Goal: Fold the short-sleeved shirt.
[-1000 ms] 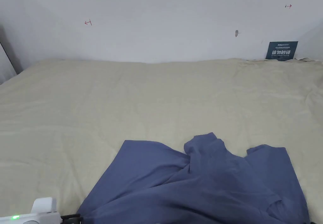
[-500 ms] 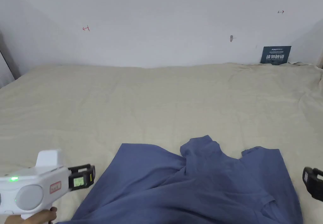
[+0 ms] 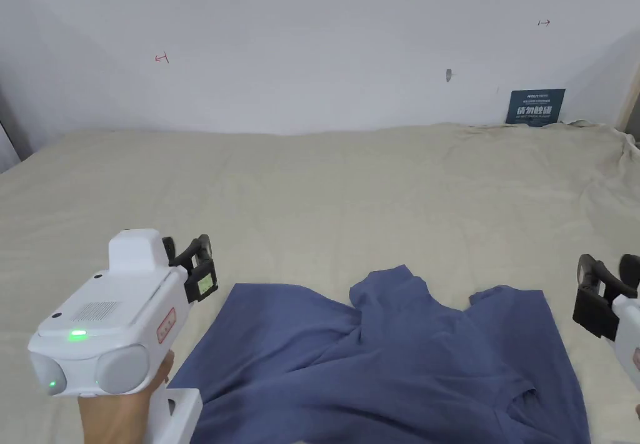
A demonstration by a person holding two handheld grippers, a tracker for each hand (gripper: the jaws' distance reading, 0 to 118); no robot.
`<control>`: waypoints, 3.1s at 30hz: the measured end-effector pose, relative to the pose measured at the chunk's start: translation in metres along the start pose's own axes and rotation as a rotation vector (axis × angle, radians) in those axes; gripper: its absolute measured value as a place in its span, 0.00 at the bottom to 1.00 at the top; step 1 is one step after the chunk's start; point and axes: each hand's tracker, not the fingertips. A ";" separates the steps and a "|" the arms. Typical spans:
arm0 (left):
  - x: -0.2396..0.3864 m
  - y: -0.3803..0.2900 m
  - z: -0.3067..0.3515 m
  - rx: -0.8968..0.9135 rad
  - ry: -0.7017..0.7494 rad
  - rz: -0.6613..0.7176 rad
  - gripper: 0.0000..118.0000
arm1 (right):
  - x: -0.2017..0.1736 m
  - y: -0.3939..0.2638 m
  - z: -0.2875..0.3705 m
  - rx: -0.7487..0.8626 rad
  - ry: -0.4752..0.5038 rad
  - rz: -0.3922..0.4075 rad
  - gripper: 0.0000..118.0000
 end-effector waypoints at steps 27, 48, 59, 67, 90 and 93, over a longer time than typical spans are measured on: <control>-0.018 -0.005 -0.110 -0.272 -0.108 0.024 0.00 | -0.012 -0.002 -0.020 0.062 -0.004 -0.012 0.00; -0.014 -0.084 -0.334 -0.840 -0.082 -0.145 0.80 | 0.002 -0.033 -0.106 -0.086 -0.056 -0.001 0.00; -0.008 -0.103 -0.346 -0.926 -0.072 -0.079 0.14 | 0.003 -0.044 -0.116 -0.152 -0.044 -0.011 0.00; 0.003 -0.095 -0.330 -0.881 -0.118 -0.117 0.04 | 0.012 -0.051 -0.139 -0.220 -0.005 -0.092 0.00; -0.008 -0.061 -0.284 -0.754 -0.190 -0.065 0.04 | 0.038 -0.110 -0.338 -0.718 -0.075 -0.205 0.81; -0.011 -0.063 -0.285 -0.756 -0.188 -0.055 0.04 | 0.033 -0.122 -0.344 -0.751 -0.065 -0.165 0.55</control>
